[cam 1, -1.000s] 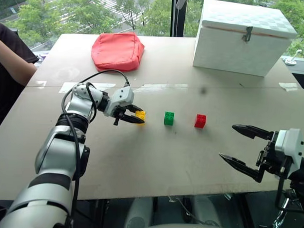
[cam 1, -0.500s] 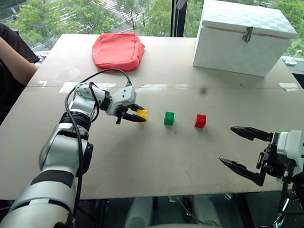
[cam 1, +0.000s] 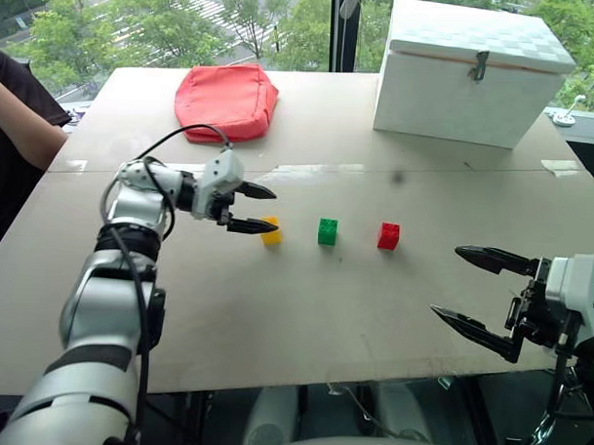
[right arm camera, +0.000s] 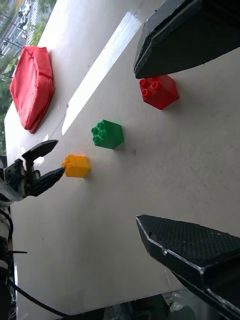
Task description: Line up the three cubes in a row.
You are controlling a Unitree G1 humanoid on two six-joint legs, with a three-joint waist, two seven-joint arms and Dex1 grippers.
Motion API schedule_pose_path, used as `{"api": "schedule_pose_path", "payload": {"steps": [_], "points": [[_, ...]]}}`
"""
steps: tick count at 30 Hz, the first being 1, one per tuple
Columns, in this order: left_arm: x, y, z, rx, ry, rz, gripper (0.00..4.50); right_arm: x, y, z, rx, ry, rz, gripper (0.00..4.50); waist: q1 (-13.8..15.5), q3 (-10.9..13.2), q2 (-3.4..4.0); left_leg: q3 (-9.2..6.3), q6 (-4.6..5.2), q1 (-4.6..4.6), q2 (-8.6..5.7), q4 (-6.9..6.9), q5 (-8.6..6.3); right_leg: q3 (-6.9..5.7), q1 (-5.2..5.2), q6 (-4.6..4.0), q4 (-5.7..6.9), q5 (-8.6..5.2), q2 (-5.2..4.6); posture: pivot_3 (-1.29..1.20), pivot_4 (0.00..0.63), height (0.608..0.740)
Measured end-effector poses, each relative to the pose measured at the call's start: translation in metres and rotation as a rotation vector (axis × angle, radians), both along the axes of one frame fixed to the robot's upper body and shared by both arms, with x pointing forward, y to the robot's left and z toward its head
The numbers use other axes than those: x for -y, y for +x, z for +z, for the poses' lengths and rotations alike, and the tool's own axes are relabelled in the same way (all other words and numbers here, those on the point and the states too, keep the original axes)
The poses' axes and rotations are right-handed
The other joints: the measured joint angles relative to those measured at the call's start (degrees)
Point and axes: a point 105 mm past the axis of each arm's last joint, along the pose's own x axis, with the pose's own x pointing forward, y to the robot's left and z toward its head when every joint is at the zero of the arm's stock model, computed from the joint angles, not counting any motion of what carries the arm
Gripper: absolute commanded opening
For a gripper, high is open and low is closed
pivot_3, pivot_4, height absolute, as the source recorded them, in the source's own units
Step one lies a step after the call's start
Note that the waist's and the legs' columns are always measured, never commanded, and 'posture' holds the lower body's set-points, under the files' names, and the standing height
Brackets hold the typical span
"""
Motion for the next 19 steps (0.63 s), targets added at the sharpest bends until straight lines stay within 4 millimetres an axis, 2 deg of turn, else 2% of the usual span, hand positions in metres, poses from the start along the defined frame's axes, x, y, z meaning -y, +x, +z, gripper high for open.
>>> {"api": "schedule_pose_path", "payload": {"steps": [1, 4, 7, 9, 13, 16, 19], "points": [[-0.005, -0.004, -0.001, -0.003, -0.031, 0.043, 3.82, 0.002, 0.001, -0.001, -0.006, 0.000, -0.011, 4.50, 0.00, 0.00, 0.00, -0.01, 0.00, -0.01, 0.00, 0.00, 0.00, 0.00, 0.00, -0.01, -0.01, 0.01, 0.00, 0.00, 0.150, 0.740], [-0.014, -0.034, -0.007, 0.002, -0.178, 0.231, 3.82, 0.011, 0.003, -0.006, -0.028, 0.009, -0.059, 4.50, -0.44, 0.00, 0.04, 0.01, -0.01, -0.01, 0.06, -0.02, -0.02, 0.07, 0.00, -0.06, -0.05, 0.04, -0.42, 0.00, 0.150, 0.740], [-0.016, -0.080, -0.027, -0.091, -0.256, 0.420, 3.82, 0.023, 0.002, -0.014, -0.065, 0.004, -0.108, 4.50, -0.40, 0.00, 0.00, -0.08, -0.02, -0.07, 0.06, -0.02, -0.04, 0.09, 0.00, -0.16, -0.13, -0.06, -0.48, 0.00, 0.150, 0.740], [-0.020, -0.108, -0.034, -0.128, -0.262, 0.492, 3.82, 0.029, 0.000, -0.019, -0.095, -0.003, -0.120, 4.50, 0.02, -0.02, 0.01, -0.11, -0.03, 0.05, 0.06, -0.02, -0.05, 0.07, 0.06, -0.09, -0.11, -0.24, -0.48, 0.00, 0.150, 0.740], [-0.035, -0.149, -0.055, -0.222, -0.208, 0.593, 3.82, 0.049, 0.000, -0.031, -0.153, -0.017, -0.156, 4.50, 0.84, -0.12, 0.19, -0.09, -0.04, 0.25, 0.06, -0.02, -0.05, -0.14, 0.15, -0.10, -0.10, -0.26, -0.45, 0.00, 0.150, 0.740], [-0.050, -0.165, -0.063, -0.245, -0.181, 0.663, 3.82, 0.062, -0.005, -0.039, -0.190, -0.045, -0.166, 4.50, 0.91, -0.14, 0.21, -0.08, -0.31, 0.24, 0.06, -0.01, -0.20, -0.25, 0.17, -0.10, -0.10, -0.27, -0.47, 0.00, 0.150, 0.740], [-0.056, -0.170, -0.061, -0.239, -0.186, 0.688, 3.82, 0.072, -0.005, -0.042, -0.203, -0.061, -0.182, 4.50, 0.66, -0.14, 0.21, -0.01, -0.31, 0.20, 0.06, -0.01, -0.20, -0.23, 0.14, -0.10, -0.14, -0.27, -0.46, 0.00, 0.150, 0.740]]}}
